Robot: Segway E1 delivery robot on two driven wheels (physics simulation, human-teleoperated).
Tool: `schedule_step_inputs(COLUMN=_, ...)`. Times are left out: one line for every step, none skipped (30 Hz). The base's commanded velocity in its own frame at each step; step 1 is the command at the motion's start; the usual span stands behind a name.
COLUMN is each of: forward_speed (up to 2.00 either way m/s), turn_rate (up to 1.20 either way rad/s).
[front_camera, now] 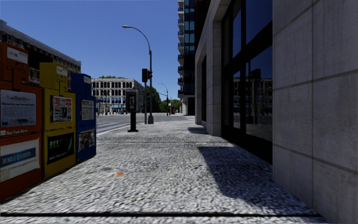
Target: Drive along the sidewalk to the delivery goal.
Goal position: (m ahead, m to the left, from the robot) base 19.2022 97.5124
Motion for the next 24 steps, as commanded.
schedule_step_inputs(forward_speed=2.00, turn_rate=0.00)
schedule_step_inputs(forward_speed=2.00, turn_rate=0.00)
schedule_step_inputs(forward_speed=2.00, turn_rate=0.00)
schedule_step_inputs(forward_speed=2.00, turn_rate=0.00)
schedule_step_inputs(forward_speed=2.00, turn_rate=0.00)
schedule_step_inputs(forward_speed=2.00, turn_rate=0.00)
schedule_step_inputs(forward_speed=2.00, turn_rate=0.00)
schedule_step_inputs(forward_speed=2.00, turn_rate=0.00)
schedule_step_inputs(forward_speed=2.00, turn_rate=0.00)
schedule_step_inputs(forward_speed=2.00, turn_rate=0.00)
schedule_step_inputs(forward_speed=2.00, turn_rate=0.00)
schedule_step_inputs(forward_speed=2.00, turn_rate=0.00)
schedule_step_inputs(forward_speed=2.00, turn_rate=0.00)
schedule_step_inputs(forward_speed=2.00, turn_rate=0.00)
schedule_step_inputs(forward_speed=2.00, turn_rate=0.00)
schedule_step_inputs(forward_speed=2.00, turn_rate=0.00)
schedule_step_inputs(forward_speed=2.00, turn_rate=0.00)
schedule_step_inputs(forward_speed=2.00, turn_rate=0.00)
schedule_step_inputs(forward_speed=2.00, turn_rate=0.00)
schedule_step_inputs(forward_speed=2.00, turn_rate=0.00)
schedule_step_inputs(forward_speed=2.00, turn_rate=0.00)
schedule_step_inputs(forward_speed=2.00, turn_rate=0.00)
schedule_step_inputs(forward_speed=2.00, turn_rate=0.00)
schedule_step_inputs(forward_speed=2.00, turn_rate=0.00)
